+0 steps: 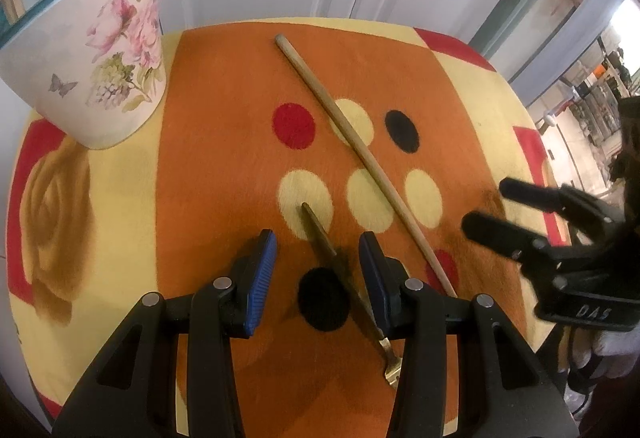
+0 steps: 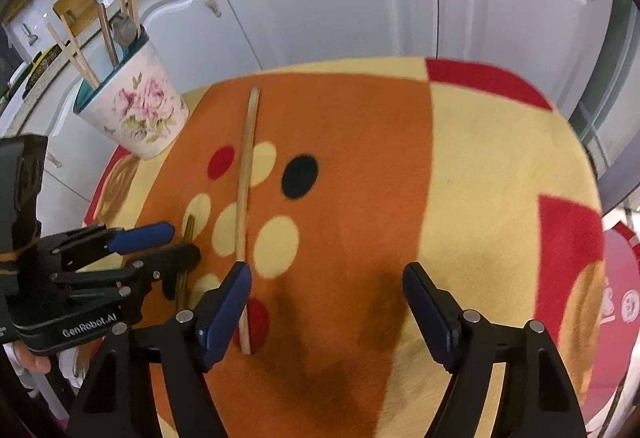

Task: Organize utensils
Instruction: 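Grasp the small fork with the left tool while the right tool grasps the last chopstick, then lift the fork and chopstick with both tools up over the floral cup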

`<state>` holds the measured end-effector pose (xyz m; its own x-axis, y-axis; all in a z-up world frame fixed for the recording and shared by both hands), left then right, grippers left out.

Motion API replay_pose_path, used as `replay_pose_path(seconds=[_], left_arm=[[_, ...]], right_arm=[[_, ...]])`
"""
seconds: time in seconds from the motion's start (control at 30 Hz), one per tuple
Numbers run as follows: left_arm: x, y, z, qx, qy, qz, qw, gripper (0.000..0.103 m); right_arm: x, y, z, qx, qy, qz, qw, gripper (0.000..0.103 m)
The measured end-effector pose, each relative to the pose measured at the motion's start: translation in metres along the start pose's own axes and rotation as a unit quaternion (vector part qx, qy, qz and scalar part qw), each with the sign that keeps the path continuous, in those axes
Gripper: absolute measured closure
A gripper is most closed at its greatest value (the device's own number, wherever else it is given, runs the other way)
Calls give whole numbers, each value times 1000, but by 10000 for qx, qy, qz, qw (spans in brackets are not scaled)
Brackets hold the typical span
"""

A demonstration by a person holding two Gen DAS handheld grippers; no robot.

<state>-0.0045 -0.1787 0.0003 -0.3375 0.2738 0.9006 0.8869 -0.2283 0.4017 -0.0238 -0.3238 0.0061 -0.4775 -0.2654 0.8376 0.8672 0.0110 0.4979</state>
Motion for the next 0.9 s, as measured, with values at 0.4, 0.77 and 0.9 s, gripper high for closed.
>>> replay_pose_path(seconds=[0.4, 0.77, 0.9], left_arm=[[0, 0, 21, 246, -401, 37, 9989, 90], [6, -3, 38, 474, -468, 28, 9978, 91], [3, -4, 42, 587, -510, 49, 9970, 91]], right_arm=[[-18, 56, 29, 457, 164, -106, 9988, 45], [-78, 111, 57, 617, 308, 300, 9972, 64], [-101, 118, 64, 730, 224, 441, 9961, 79]])
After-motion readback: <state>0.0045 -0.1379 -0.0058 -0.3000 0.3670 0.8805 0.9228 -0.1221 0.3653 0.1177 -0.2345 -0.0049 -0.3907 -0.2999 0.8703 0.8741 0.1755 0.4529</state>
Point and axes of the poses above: each gripper's, at about its wrist camera, not at the fingertips, and x roughly against the way its jaws point, z to its left, y to its top, the point moved 3 cm from there along -x, roughly the way its jaws point, and after that the axes turned 2 degrees about y, right-handed, at the moved point
